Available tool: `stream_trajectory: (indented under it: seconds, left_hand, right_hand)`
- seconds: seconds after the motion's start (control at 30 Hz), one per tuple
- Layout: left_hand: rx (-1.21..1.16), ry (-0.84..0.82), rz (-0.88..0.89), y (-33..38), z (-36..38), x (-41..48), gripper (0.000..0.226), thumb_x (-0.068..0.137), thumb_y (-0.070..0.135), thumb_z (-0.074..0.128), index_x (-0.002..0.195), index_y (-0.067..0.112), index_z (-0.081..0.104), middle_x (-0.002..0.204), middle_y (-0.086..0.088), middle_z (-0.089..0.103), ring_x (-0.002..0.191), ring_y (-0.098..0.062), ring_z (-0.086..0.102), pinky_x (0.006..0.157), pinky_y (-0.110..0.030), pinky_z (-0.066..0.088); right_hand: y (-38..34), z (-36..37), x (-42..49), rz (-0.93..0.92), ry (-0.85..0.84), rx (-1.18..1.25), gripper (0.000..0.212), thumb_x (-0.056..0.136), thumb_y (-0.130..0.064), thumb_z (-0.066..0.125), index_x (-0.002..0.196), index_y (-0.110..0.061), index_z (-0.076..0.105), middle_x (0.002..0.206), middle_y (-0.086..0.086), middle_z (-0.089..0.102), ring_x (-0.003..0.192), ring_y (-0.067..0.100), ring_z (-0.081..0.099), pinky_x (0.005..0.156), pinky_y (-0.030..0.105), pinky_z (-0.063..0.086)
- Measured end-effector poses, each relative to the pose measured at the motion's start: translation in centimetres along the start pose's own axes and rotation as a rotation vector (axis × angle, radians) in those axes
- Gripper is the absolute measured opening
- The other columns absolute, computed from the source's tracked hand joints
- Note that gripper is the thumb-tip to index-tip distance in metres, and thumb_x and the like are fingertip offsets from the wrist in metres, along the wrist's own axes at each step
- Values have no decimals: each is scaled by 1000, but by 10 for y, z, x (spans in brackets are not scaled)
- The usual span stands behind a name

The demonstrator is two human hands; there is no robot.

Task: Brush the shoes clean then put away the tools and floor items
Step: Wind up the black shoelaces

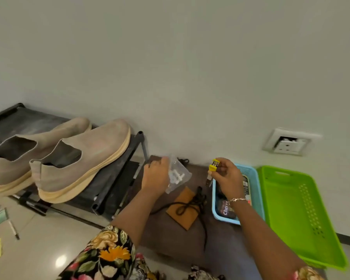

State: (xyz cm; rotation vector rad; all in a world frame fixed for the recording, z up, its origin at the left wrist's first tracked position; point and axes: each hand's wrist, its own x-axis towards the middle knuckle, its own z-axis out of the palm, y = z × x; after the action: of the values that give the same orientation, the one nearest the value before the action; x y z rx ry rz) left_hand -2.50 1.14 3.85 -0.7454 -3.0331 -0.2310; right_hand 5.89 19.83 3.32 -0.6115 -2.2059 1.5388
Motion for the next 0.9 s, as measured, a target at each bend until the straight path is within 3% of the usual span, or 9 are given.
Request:
stream_trajectory:
  seconds: [0.13, 0.23, 0.37, 0.53, 0.63, 0.77, 0.83, 0.9]
  left_hand:
    - [-358, 35, -26, 43, -26, -25, 16, 91, 3, 38, 107, 3, 40, 91, -14, 61, 85, -35, 59, 67, -38, 40]
    - [-429, 65, 15, 78, -35, -40, 10, 91, 3, 37, 101, 5, 38, 73, -4, 49, 73, -33, 55, 58, -34, 33]
    - [-494, 58, 51, 118, -34, -43, 11, 92, 5, 39, 103, 7, 39, 78, -5, 50, 74, -32, 54, 58, -31, 31]
    - [-629, 0, 84, 152, -12, -32, 8, 95, 10, 39, 93, 15, 33, 81, -6, 53, 71, -25, 51, 61, -32, 36]
    - [-678, -50, 65, 157, 5, -18, 7, 95, 11, 40, 92, 14, 35, 82, -7, 54, 78, -31, 56, 66, -36, 41]
    - [-724, -82, 48, 158, 23, 3, 9, 96, 13, 42, 89, 15, 36, 78, -7, 55, 75, -31, 57, 66, -39, 44]
    - [-737, -90, 40, 157, 31, 12, 10, 95, 11, 43, 89, 15, 36, 77, -7, 55, 72, -29, 55, 65, -38, 43]
    - [-757, -91, 39, 158, 37, 19, 11, 94, 9, 43, 88, 15, 36, 74, -3, 52, 69, -26, 51, 65, -36, 41]
  right_hand:
    - [-1, -56, -34, 27, 121, -25, 34, 70, 6, 72, 91, -15, 58, 75, -9, 62, 69, -1, 61, 68, 15, 49]
    - [8, -102, -51, 120, 259, -35, 35, 71, 2, 75, 101, -8, 59, 83, 5, 63, 76, 23, 62, 72, 34, 50]
    - [28, -148, -53, 247, 352, -219, 42, 73, -8, 75, 110, 4, 59, 101, 22, 64, 87, 32, 62, 79, 42, 49]
    - [58, -163, -24, 338, 185, -499, 39, 77, -15, 73, 102, 12, 59, 101, 28, 63, 95, 38, 59, 75, 39, 43]
    - [74, -156, 1, 405, 106, -605, 23, 80, -21, 69, 82, -3, 54, 101, 24, 63, 93, 34, 59, 63, 29, 33]
    - [98, -145, 34, 488, 70, -684, 34, 85, -21, 63, 63, -12, 38, 106, 21, 60, 98, 32, 58, 67, 32, 36]
    - [106, -141, 46, 523, 66, -697, 17, 88, -20, 58, 82, -4, 55, 110, 21, 59, 103, 33, 57, 77, 35, 44]
    - [114, -139, 55, 561, 60, -676, 26, 89, -18, 58, 105, 2, 58, 116, 22, 58, 108, 34, 56, 85, 35, 44]
